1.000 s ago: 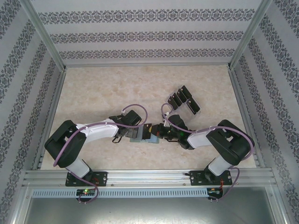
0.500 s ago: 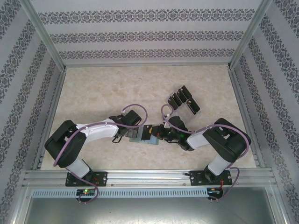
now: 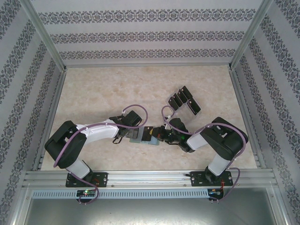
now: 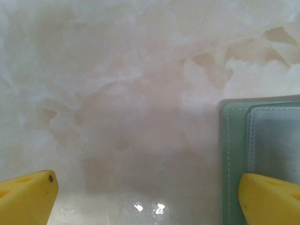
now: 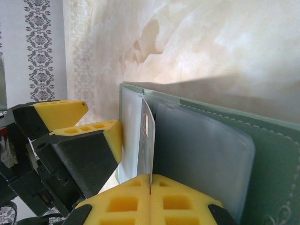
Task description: Put the credit cards into the card holder
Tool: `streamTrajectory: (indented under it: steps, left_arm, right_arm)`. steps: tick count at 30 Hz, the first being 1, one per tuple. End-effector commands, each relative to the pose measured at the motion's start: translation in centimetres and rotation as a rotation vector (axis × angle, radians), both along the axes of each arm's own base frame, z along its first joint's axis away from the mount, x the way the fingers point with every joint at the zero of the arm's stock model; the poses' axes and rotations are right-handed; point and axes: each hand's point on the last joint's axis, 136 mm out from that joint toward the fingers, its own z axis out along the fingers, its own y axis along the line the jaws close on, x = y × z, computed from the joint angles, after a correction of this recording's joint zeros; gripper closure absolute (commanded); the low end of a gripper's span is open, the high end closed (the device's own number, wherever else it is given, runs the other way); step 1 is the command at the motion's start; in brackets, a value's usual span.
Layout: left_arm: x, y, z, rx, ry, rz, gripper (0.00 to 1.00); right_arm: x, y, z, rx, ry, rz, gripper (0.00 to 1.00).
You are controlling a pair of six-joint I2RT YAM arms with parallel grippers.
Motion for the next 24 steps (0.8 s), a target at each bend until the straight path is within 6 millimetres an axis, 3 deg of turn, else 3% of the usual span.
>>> streamTrajectory:
  steps: [1,24]
  left_arm:
    - [-2.0,1.5,-2.1,0.072,0.075,-0.007,0.00]
    - [-2.0,1.5,-2.0,0.073,0.077,-0.008,0.00]
  right_arm:
    - [-0.8,0.5,-1.1,-0.010,0.037,0.023,1.00]
    - [-1.4,0.5,-2.3,0.001,0.076,0.028,1.00]
